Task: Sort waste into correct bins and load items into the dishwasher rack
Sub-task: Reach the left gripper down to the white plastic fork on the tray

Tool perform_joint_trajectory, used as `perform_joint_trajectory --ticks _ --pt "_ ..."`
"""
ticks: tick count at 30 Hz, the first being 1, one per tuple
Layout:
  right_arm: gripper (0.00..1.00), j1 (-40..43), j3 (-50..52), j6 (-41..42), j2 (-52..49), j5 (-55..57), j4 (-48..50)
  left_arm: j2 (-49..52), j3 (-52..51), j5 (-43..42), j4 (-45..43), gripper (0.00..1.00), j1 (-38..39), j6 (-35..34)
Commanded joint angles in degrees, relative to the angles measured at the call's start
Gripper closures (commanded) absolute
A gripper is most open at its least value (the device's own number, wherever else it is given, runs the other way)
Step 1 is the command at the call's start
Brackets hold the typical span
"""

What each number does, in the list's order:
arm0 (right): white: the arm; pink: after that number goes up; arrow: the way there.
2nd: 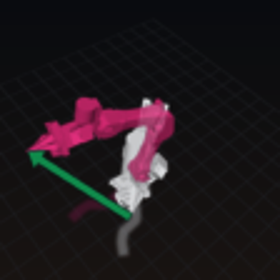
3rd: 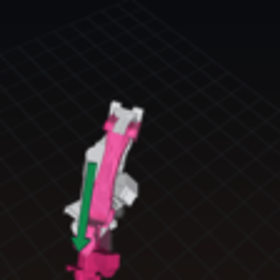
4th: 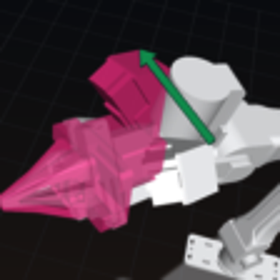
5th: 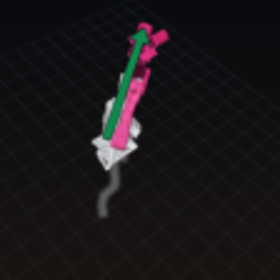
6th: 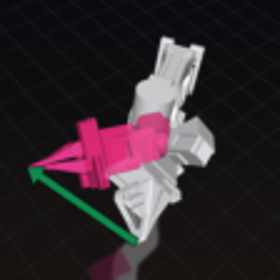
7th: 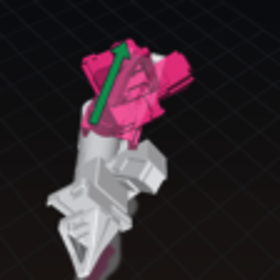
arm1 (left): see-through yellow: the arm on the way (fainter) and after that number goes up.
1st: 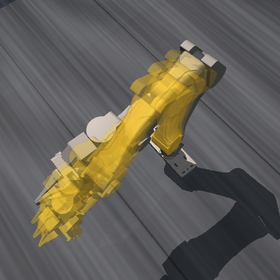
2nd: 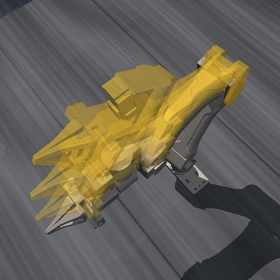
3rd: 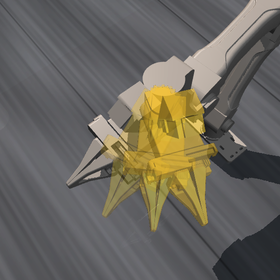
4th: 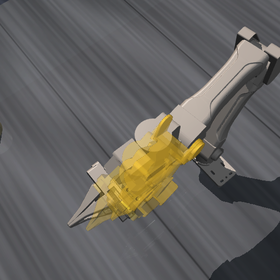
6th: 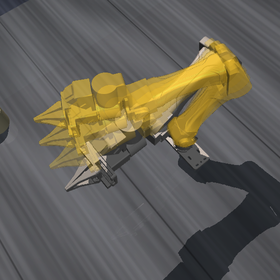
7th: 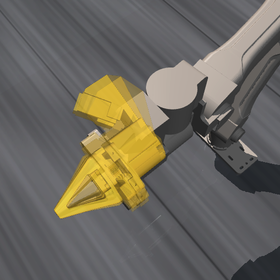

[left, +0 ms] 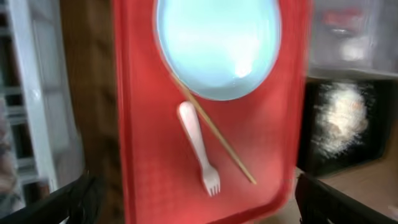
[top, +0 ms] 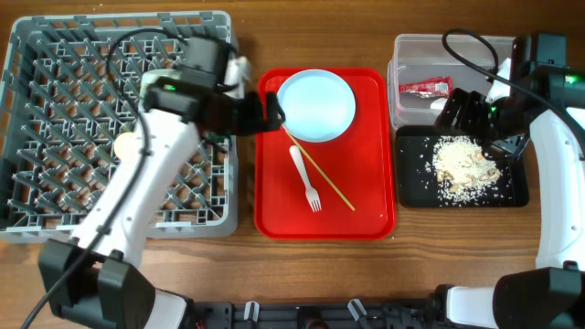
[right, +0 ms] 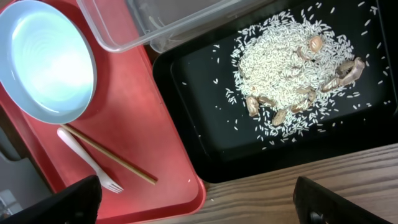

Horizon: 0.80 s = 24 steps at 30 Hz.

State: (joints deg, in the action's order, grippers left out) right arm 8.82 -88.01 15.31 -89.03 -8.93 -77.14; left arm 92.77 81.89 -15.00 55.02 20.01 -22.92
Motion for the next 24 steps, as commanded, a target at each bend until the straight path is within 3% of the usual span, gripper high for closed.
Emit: perform_joint_trajectory --ticks 1,5,8,15,24 --pt "0.0 0.2 -0.9 -0.3 -0.2 -0.1 -0.1 -0.3 -0.3 11.8 0.4 0.0 9.2 -13.4" --pt "0.0 0.2 -0.9 -0.3 -0.2 -0.1 -0.3 3.4 -0.3 16.2 3.2 0.0 16.1 -26.9" --pt "0.0 0.2 -0.9 -0.3 -0.2 -0.1 -0.3 7.5 -0.3 16.2 4.5 0.0 19.1 -30.5" --pt "0.0 0.2 -0.9 -0.3 -0.2 -0.1 -0.3 15.9 -0.3 16.1 4.6 0.01 24.3 -30.5" --pt "0.01 0.2 -0.9 -0.8 -0.2 0.0 -0.3 22.9 -0.3 15.5 3.3 0.08 25.5 -30.4"
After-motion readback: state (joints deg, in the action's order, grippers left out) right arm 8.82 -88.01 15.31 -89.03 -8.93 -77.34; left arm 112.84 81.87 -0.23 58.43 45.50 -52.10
